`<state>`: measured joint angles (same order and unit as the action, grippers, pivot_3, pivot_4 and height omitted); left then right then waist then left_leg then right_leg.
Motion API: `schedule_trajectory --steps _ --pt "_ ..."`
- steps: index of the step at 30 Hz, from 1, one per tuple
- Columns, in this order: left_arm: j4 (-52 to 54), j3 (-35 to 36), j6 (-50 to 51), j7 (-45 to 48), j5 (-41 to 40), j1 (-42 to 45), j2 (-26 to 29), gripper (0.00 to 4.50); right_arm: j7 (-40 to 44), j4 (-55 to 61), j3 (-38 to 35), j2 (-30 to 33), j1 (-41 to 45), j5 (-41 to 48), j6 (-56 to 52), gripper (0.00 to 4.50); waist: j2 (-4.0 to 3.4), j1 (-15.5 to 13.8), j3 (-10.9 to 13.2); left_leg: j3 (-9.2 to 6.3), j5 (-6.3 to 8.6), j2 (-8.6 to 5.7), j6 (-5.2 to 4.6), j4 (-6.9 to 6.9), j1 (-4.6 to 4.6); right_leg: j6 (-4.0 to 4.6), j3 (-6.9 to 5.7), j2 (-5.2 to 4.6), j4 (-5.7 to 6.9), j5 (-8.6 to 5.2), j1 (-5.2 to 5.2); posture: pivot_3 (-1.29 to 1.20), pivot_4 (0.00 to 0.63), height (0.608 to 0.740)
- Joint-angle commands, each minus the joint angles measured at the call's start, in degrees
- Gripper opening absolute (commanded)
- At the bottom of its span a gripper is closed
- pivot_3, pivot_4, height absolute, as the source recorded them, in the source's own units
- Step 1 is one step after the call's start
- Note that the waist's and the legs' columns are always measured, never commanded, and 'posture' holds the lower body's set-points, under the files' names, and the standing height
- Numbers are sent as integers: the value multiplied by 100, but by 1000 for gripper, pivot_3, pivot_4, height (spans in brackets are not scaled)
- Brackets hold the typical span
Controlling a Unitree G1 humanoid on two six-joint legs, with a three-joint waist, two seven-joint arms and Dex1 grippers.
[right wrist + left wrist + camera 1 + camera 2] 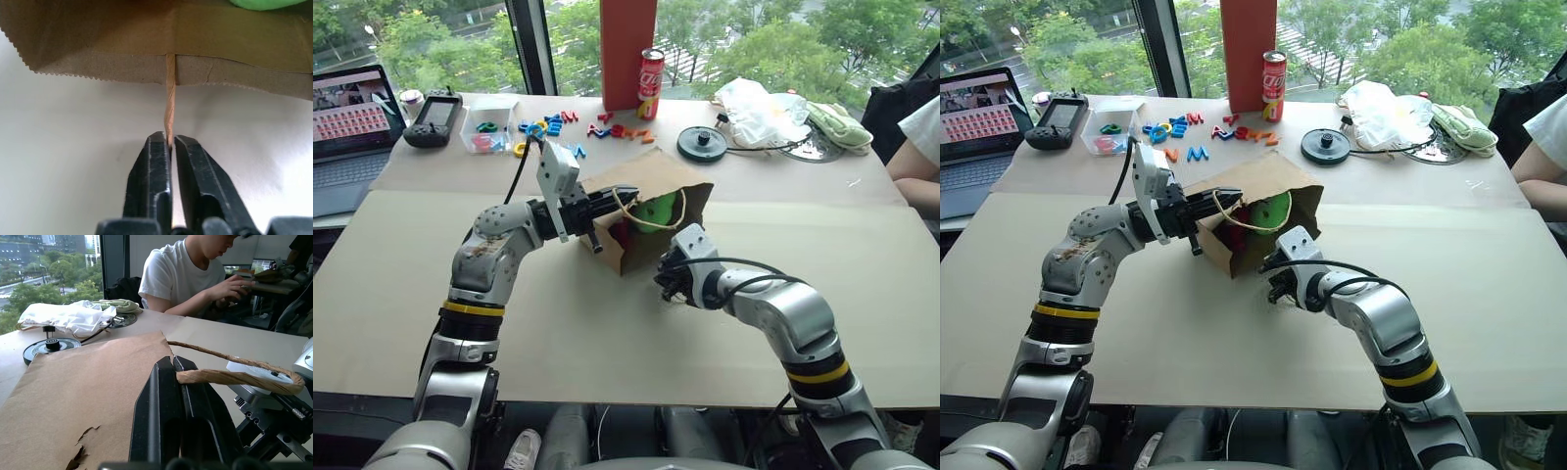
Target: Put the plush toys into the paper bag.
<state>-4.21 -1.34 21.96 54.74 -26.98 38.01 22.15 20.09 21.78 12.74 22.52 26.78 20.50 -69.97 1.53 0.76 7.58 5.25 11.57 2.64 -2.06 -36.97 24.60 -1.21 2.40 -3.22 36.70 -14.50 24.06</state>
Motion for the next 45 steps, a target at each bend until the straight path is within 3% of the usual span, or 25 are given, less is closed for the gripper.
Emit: schedule_trajectory --steps 1,15,18,26,31,39,45 --pt "150 23 -96 28 12 112 19 0 -12 64 -209 -1 208 -71 256 597 0 1 0 0 0 0 0 0 0 0 0 0 0 0 0 0 150 739" --pt "-405 -53 -469 152 178 476 -242 0 -81 304 -1009 67 342 60 459 597 0 -5 0 0 0 -2 0 2 2 0 -1 -1 1 0 -1 0 150 739" --pt "-406 -36 -473 176 190 468 -251 0 -47 332 -979 71 326 82 452 29 0 13 0 0 0 -1 0 2 1 0 0 1 1 0 0 0 150 739" --pt "-413 -19 -521 159 218 450 -270 0 -148 362 -982 -21 380 23 475 29 0 1 0 0 0 -1 0 1 1 0 0 0 1 0 0 0 150 739" --pt "-842 138 -805 -114 242 712 -517 0 -377 486 -1092 227 748 -388 1045 29 0 -7 0 1 0 -2 0 0 2 0 0 -1 2 0 1 0 150 739" --pt "-1525 784 -734 -875 -14 744 -984 0 -383 1007 -580 841 1270 -958 1027 29 0 19 0 -2 -1 -2 -1 8 4 0 0 1 3 0 5 0 150 739" --pt "-1445 642 -720 -872 117 308 -1019 0 -352 1136 -258 972 1216 -968 554 29 0 2 0 1 -1 -2 -1 6 4 0 -1 -3 5 0 0 0 150 739"
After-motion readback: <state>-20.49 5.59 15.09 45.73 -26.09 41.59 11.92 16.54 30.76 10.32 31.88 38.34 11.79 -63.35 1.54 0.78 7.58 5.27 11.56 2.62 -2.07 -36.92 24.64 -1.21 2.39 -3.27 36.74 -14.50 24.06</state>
